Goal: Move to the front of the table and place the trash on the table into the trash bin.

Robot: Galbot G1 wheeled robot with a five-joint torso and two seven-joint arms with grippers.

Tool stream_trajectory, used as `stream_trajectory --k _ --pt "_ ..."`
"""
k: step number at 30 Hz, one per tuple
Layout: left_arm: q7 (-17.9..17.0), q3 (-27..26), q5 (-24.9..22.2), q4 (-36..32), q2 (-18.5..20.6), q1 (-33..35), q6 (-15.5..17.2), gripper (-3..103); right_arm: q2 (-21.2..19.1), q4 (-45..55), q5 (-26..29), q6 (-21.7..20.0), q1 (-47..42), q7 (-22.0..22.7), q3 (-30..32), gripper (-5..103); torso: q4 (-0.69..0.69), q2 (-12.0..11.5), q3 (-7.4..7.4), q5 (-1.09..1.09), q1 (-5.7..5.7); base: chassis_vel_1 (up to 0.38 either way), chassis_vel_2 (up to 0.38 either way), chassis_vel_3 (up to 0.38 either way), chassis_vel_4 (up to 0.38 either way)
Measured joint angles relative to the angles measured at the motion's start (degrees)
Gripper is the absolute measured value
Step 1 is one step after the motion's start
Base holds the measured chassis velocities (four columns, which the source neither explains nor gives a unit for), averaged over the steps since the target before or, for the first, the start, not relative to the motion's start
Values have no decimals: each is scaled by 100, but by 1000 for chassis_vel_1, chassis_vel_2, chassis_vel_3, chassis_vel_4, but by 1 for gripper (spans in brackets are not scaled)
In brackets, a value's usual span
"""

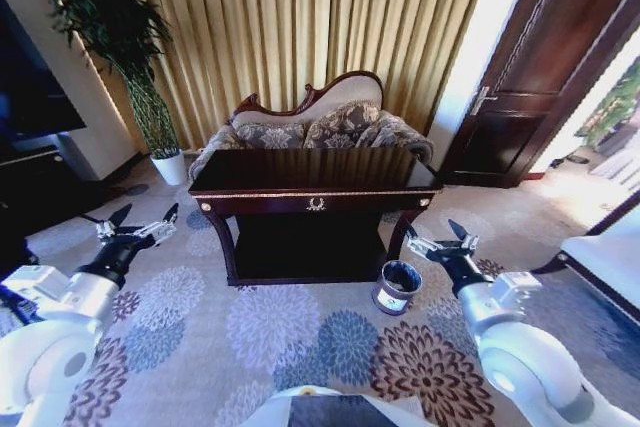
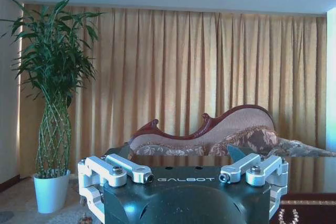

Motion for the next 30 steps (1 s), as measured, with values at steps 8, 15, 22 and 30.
stream_trajectory --k 8,15,22,30 --pt "0 -4 1 4 -5 -1 5 100 31 -3 -15 2 -29 -1 8 100 0 0 0 -1 0 167 -157 -178 147" --pt "-1 -6 1 0 -18 4 7 100 26 -4 -16 3 -31 -1 46 100 1 -1 1 1 2 161 -169 -157 195" --pt "-1 -6 1 1 -27 10 8 100 26 -5 -14 4 -43 0 93 100 0 -1 0 0 2 175 -188 -177 188" --pt "2 -12 0 0 -27 13 7 100 37 -5 -11 4 -52 3 127 100 0 0 0 -1 0 201 -196 -204 196"
